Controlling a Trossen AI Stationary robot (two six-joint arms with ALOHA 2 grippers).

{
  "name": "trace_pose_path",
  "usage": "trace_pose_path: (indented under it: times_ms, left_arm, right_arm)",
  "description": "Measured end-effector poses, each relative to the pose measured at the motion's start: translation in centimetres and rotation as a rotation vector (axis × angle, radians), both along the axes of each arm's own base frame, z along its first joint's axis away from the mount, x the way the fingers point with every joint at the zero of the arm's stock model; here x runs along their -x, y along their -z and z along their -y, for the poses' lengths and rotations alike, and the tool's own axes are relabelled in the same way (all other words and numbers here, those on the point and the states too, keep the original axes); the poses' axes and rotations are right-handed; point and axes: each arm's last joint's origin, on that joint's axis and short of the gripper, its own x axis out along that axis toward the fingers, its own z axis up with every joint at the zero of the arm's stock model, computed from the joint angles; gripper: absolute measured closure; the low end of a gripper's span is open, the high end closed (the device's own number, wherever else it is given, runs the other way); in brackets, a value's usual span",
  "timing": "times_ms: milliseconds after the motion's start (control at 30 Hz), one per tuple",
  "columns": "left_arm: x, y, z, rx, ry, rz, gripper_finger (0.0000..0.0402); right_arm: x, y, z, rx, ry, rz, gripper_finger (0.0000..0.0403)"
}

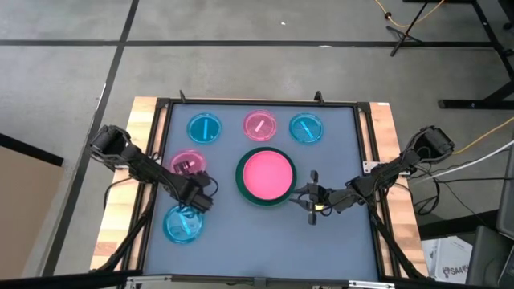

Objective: Stack plastic plates
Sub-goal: Stack the light pink plate on the pink plate

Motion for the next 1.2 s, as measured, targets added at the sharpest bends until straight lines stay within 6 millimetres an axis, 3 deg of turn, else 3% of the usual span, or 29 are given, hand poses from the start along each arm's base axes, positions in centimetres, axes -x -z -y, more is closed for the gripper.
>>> trace_pose_path:
  times_ms: [433, 633, 767, 1033, 1200]
  left_arm:
    - [-4.2, -6.2, 1.4, -0.145, 0.207, 0.138, 0.0401]
    - [-7.1, -8.8, 2.5, -0.176, 0.422, 0.274, 0.0401]
    - [-8.8, -9.4, 3.0, -0.150, 0.591, 0.341, 0.0401]
    - [-11.3, -10.4, 2.4, -0.181, 0.736, 0.466, 0.0401]
    - [-13.5, -8.9, 2.6, -0.201, 0.839, 0.485, 0.0401]
  right_arm:
    - [0.0, -0.1, 0.1, -0.035, 0.043, 0.016, 0.0295]
    - [0.0, -0.1, 0.1, -0.038, 0.061, 0.020, 0.0295]
    - [0.0, -0.1, 0.1, -0.038, 0.060, 0.019, 0.0295]
    - [0.0, -0.1, 0.1, -0.039, 0.057, 0.018, 0.0295]
    - [0.0, -0.1, 0.2, -0.036, 0.064, 0.016, 0.0295]
